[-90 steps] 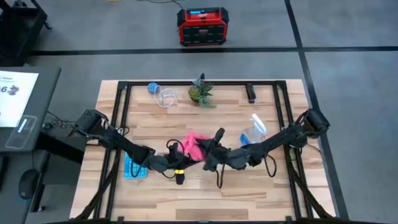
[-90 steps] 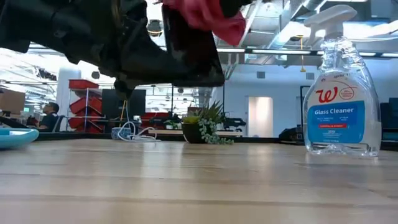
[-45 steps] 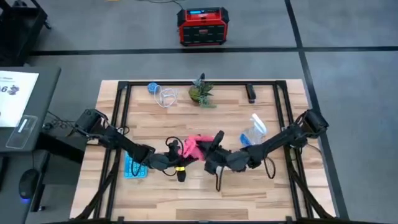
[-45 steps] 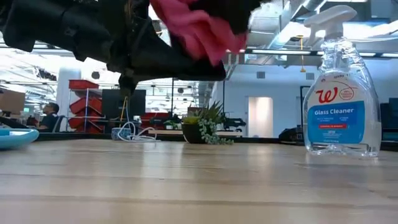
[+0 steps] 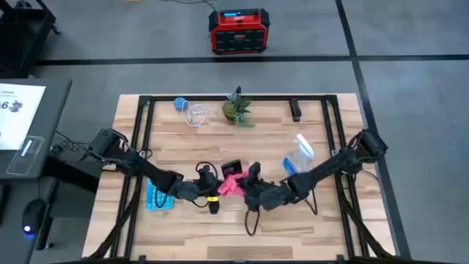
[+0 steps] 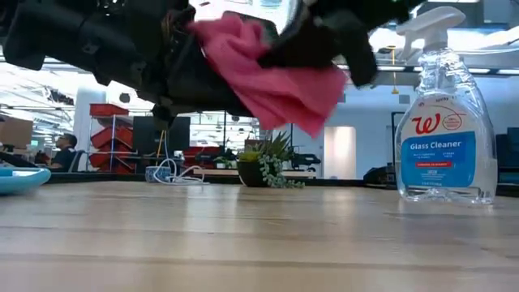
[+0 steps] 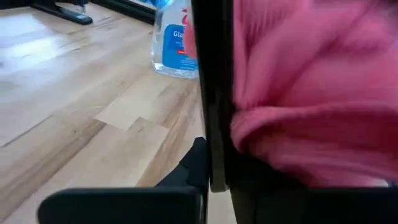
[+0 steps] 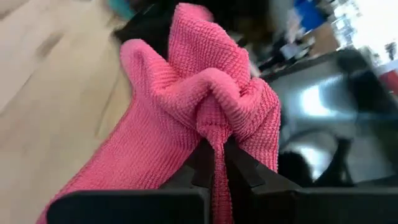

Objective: Apply microfiber cloth
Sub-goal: Wipe the front of the cellphone with a microfiber cloth

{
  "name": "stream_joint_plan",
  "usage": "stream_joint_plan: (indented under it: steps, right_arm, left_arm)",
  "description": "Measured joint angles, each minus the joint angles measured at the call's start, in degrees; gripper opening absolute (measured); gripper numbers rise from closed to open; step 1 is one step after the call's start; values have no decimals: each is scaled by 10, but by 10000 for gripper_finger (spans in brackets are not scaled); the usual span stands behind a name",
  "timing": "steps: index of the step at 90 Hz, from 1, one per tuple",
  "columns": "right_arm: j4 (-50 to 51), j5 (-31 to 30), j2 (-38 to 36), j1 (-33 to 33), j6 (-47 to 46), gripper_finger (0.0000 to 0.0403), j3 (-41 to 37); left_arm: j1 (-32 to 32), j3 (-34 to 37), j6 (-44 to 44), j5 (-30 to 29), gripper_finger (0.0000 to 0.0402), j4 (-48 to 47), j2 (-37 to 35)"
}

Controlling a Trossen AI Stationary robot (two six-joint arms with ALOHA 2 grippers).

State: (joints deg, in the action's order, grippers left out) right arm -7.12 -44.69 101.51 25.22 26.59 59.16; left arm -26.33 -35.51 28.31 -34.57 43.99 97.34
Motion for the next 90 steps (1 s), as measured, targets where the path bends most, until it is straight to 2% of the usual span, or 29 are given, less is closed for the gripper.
stream_joint_plan:
  steps: [13,26,46,56,65,71,77,90]
  right_arm:
    - [49,-24,0,14,-44,0,0]
    - [20,-64,1,20,-32,0,-2]
    - [-157,-120,2,6,92,0,-2]
    - [-260,-126,2,-1,170,0,-2]
    - [-321,-127,1,-5,192,0,-2]
    - [-307,-116,1,-5,188,0,-1]
    - [-258,-77,0,-3,170,0,-1]
    - [-118,-20,0,6,66,0,0]
  left_arm:
    - [0,0,0,-2,12,5,0]
    - [0,0,0,-3,12,10,0]
    - [0,0,3,-3,12,12,-1]
    - [-1,0,4,3,12,12,-1]
    - [-2,0,2,7,12,13,-1]
    - [-2,0,2,7,12,13,-1]
    - [-2,0,-2,12,12,12,0]
    - [-2,0,-9,10,12,21,0]
